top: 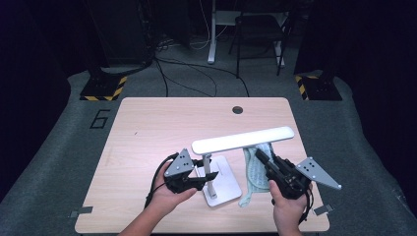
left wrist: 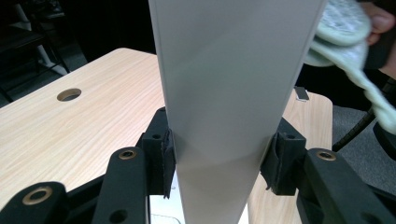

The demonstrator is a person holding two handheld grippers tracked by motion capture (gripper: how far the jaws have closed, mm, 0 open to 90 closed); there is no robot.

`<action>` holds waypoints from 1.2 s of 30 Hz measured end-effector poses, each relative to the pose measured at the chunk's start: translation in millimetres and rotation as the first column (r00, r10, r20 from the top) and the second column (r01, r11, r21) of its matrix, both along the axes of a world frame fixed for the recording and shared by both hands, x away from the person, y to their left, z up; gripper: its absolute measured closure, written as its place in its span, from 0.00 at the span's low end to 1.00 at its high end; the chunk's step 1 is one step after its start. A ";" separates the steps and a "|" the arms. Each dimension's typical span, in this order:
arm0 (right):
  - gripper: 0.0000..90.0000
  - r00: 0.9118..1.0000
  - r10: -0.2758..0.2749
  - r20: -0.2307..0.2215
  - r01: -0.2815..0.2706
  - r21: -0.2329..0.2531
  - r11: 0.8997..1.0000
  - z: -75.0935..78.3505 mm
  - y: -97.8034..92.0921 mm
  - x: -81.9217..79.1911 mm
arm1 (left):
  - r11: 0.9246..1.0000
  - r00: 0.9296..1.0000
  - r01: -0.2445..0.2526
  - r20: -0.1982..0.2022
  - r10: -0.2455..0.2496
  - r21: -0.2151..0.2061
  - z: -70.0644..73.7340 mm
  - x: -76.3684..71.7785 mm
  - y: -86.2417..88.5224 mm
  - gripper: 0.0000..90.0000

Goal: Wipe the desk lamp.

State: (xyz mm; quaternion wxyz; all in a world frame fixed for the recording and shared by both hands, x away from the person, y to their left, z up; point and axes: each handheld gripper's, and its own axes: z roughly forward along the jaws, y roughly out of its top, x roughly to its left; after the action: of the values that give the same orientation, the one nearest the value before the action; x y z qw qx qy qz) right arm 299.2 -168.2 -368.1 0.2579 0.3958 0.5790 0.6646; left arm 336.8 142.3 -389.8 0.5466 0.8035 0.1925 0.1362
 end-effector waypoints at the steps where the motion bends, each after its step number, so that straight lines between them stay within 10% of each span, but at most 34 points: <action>1: 0.84 1.000 -0.009 0.001 0.009 0.002 1.000 -0.7 -2.8 0.9 | 1.000 1.000 -0.005 0.003 0.005 -0.004 -0.3 0.1 -0.3 0.58; 21: 0.84 0.971 -0.237 -0.037 0.238 0.058 0.969 -13.9 -63.9 23.8 | 1.000 1.000 -0.002 -0.005 0.002 -0.001 0.1 0.1 0.6 0.58; 36: 0.84 0.989 -0.147 -0.027 0.149 0.053 0.987 -9.6 -36.8 22.7 | 1.000 1.000 -0.006 -0.012 0.006 -0.004 0.0 0.4 1.5 0.59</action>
State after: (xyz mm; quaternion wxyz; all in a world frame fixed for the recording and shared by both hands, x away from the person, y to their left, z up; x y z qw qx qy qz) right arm 321.9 -205.0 -377.7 0.2887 0.4524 0.5323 0.6547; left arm 337.2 143.8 -389.8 0.5467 0.8027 0.1985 0.1323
